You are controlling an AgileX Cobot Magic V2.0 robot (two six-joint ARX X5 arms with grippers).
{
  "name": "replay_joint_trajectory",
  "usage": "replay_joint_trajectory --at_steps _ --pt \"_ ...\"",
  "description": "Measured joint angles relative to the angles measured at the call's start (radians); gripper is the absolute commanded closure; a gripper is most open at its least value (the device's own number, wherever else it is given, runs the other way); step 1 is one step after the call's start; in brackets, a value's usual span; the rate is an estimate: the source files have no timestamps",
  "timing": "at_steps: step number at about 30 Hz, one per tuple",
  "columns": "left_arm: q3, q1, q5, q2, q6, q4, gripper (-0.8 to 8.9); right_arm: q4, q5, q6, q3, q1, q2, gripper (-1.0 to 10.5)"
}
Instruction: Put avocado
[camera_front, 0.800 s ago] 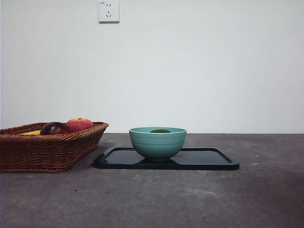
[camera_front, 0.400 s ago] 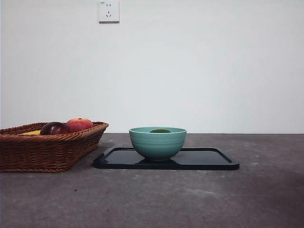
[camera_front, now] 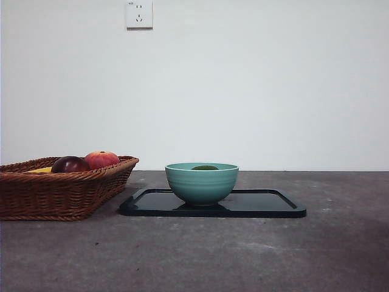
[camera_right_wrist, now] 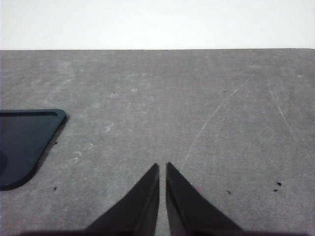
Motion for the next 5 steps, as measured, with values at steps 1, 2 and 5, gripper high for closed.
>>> replay_joint_trajectory --at_steps 1,2,5 --pt "0.0 0.0 0.0 0.0 0.0 0.0 7.95 0.0 0.0 0.0 0.0 0.0 0.0 9.3" --pt "0.0 0.0 0.0 0.0 0.0 0.0 7.95 0.0 0.0 0.0 0.0 0.0 0.0 9.3" --pt "0.0 0.0 0.0 0.0 0.0 0.0 7.95 0.0 0.0 0.0 0.0 0.0 0.0 9.3"
